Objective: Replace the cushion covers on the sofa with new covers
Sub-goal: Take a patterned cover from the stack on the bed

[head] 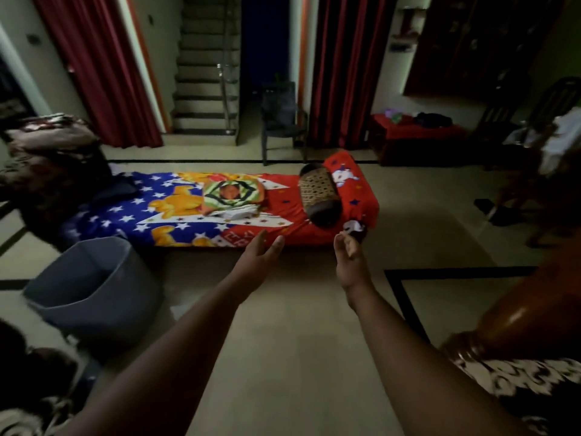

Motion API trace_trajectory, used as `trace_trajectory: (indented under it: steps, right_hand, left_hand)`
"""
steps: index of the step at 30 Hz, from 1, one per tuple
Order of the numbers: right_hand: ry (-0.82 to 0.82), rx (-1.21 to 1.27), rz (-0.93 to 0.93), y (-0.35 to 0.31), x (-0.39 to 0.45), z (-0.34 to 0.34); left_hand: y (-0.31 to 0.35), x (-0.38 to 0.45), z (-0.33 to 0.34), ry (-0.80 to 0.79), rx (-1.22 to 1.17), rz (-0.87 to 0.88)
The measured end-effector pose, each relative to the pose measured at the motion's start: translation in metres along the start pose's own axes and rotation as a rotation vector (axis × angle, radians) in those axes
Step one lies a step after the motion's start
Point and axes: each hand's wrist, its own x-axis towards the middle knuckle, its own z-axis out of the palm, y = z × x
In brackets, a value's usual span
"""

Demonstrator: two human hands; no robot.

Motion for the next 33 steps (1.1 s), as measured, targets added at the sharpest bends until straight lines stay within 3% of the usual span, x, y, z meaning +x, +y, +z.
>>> trace_trajectory:
  steps: [5,19,25,33]
  right_hand:
    - [-0.104,-0.017,0.009,0.006,0.047,0.072]
    - [-0.327,-0.032,0.164,0.042,0.254,0.215]
    - [-0.426,-0.150,0.194,0.054,0.324,0.279]
    - [-0.410,-0.242,0.258,0.061,0.424,0.372]
  left_hand:
    - [-0.038,0.050,-0.055,0.124,0.066,-0.062]
    - [-0.072,0.236,-0.139,0.259,0.179,-0.202]
    - [-0.108,0.317,-0.186,0.192,0.242,-0.280]
    - [-0.146,0.456,-0.267,0.112,0.176,-0.376]
